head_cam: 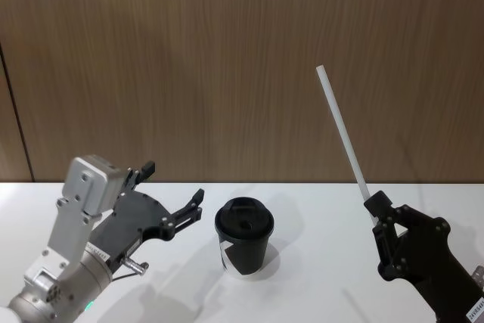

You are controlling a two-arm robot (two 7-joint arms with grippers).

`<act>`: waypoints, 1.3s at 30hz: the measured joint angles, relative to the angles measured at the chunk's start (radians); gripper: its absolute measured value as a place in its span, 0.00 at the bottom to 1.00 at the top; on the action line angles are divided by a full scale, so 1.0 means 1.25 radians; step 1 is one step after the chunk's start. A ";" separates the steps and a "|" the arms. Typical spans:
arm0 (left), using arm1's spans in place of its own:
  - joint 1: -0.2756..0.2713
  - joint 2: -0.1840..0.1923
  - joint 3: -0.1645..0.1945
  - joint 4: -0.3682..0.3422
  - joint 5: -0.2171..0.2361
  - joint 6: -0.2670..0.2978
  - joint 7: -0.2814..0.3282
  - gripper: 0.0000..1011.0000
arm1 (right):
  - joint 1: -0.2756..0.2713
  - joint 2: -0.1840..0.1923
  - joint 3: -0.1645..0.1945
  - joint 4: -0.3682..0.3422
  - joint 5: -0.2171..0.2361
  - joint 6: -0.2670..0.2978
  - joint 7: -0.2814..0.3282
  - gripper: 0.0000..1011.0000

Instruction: Pick up the straw with one hand, pass it to the other hand, and insert it into the cup.

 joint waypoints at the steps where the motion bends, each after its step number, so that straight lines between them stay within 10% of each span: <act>1: -0.001 0.002 -0.003 -0.005 -0.011 -0.003 -0.013 0.99 | 0.000 0.000 0.000 0.000 0.000 0.000 0.000 0.00; 39: -0.036 -0.003 -0.062 -0.064 -0.322 -0.023 -0.301 0.99 | 0.000 0.000 0.000 0.000 0.000 0.000 0.000 0.00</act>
